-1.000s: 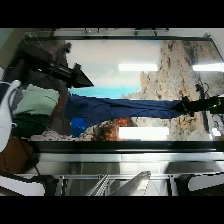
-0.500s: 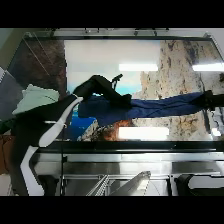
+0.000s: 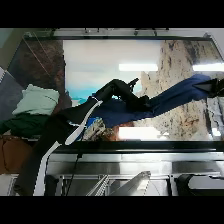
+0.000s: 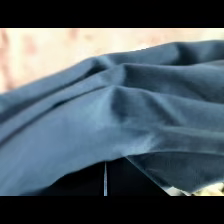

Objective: Fold the shirts.

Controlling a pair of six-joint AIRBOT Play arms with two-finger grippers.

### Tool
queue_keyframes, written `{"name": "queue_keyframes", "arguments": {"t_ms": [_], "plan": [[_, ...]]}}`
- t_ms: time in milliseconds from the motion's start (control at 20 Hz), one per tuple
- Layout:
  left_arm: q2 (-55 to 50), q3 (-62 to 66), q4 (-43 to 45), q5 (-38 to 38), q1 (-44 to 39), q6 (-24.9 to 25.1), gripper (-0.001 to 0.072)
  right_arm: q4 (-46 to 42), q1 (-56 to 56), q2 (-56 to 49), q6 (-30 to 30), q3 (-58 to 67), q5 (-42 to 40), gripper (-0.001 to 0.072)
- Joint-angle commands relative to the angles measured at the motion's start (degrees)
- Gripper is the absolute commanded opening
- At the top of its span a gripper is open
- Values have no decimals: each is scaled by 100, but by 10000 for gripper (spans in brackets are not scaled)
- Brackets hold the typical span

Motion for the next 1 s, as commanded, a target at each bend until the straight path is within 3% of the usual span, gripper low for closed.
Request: {"name": "queue_keyframes", "arguments": {"t_ms": [0,150,250,400,600,700,800,950], "plan": [[632,153,-715,970,420,723,16,643,245,157,59,4,179,20],[1969,-122,-671,1923,1261,1029,16,643,1176,205,181,2,-181,20],[2924,-570,-114,2166,1899,1032,16,632,2214,199,179,2,-844,20],[4262,-1405,859,2304,2815,1032,16,186,4009,140,181,2,-2741,20],[5357,-2675,968,2253,3661,1296,17,413,5949,-321,153,7,-5287,20],[5735,-3416,940,2061,3851,1515,17,778,6572,-678,-197,7,-6218,38],[6013,-4103,922,1937,3906,1609,17,1394,6798,-920,-498,7,-6422,541],[6279,-4944,863,1904,3901,1709,17,1412,6476,-699,-601,4,-5700,563]]}}
